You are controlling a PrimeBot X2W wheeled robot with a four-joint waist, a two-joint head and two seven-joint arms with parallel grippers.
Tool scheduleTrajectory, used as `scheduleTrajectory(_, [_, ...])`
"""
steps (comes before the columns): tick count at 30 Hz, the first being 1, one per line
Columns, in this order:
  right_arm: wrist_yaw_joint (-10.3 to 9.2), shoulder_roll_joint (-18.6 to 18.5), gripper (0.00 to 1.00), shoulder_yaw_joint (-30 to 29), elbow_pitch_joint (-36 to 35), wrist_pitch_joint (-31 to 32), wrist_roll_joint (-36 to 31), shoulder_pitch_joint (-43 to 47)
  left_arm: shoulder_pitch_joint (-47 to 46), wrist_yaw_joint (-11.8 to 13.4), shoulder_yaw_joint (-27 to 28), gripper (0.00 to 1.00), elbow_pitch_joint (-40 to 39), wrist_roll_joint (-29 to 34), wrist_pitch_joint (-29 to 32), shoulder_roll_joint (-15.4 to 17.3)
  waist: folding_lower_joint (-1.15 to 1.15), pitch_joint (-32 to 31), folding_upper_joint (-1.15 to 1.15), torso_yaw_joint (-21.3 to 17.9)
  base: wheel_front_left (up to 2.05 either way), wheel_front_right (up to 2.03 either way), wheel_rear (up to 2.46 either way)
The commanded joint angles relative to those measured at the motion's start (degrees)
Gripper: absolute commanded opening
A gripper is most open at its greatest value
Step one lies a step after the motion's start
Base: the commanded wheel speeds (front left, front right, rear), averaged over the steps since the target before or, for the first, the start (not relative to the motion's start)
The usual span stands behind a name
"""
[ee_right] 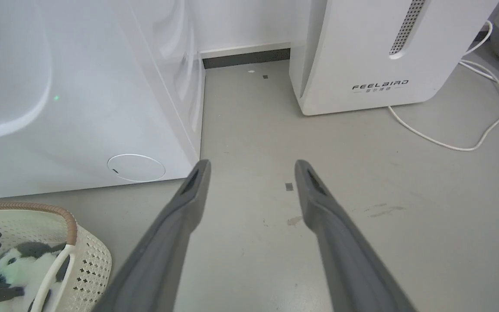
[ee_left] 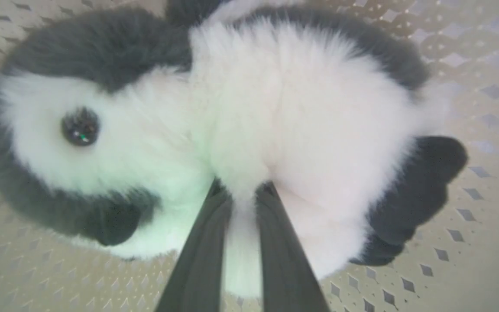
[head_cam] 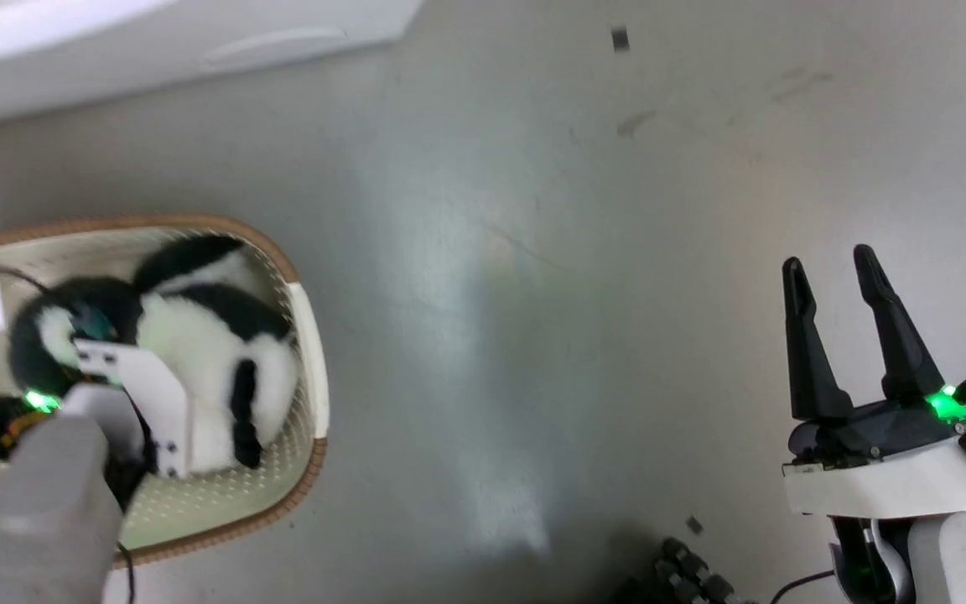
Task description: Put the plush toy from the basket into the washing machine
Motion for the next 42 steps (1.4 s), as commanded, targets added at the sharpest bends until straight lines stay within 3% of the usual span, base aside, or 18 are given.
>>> scheduleTrajectory(1, [-0.05,-0.03,1.00,-0.30,0.31,-0.26,-0.62,0.10,1.52,0.17,-0.30,0.00,0.77,-0.21,-0.74,-0.68,0.00,-3.44,0.00,1.50,0.00,0.00,0.00])
scheduleTrajectory(7, [-0.05,-0.03,1.00,-1.58,1.88,-0.26,-3.23,2.27,5.12,0.17,-0.52,0.00,1.31,-2.22,-8.23,-4.81,0.00,-12.02,0.00,4.06,0.00,0.00,0.00])
scheduleTrajectory(14, [-0.05,-0.03,1.00,-2.49,2.69,-0.26,-5.61,5.36,9.91,0.17,-1.13,0.00,3.12,-4.22,-15.94,-7.32,0.00,-20.89,0.00,6.90,0.00,0.00,0.00])
scheduleTrajectory(27, [-0.05,-0.03,1.00,-4.59,3.53,-0.26,-7.45,9.30,14.65,0.17,-2.10,0.00,-0.30,-5.41,-22.88,-10.90,0.00,-31.44,0.00,13.03,0.00,0.00,0.00])
scheduleTrajectory(39, [-0.05,-0.03,1.00,-5.15,3.28,-0.26,-7.67,11.47,24.19,3.83,7.45,0.00,-25.65,-0.45,-23.01,-10.54,0.00,-35.90,0.00,16.03,0.00,0.00,0.00])
scheduleTrajectory(40, [-0.05,-0.03,1.00,-4.97,3.03,-0.26,-7.76,11.52,25.88,4.29,10.44,0.00,-32.07,1.46,-23.01,-10.50,0.00,-35.96,0.00,15.89,0.00,0.00,0.00])
scheduleTrajectory(42, [-0.05,-0.03,1.00,-4.82,2.72,-0.26,-7.74,11.38,26.54,4.49,12.35,0.00,-36.00,2.77,-23.02,-10.42,0.00,-35.58,0.00,15.52,0.00,0.00,0.00])
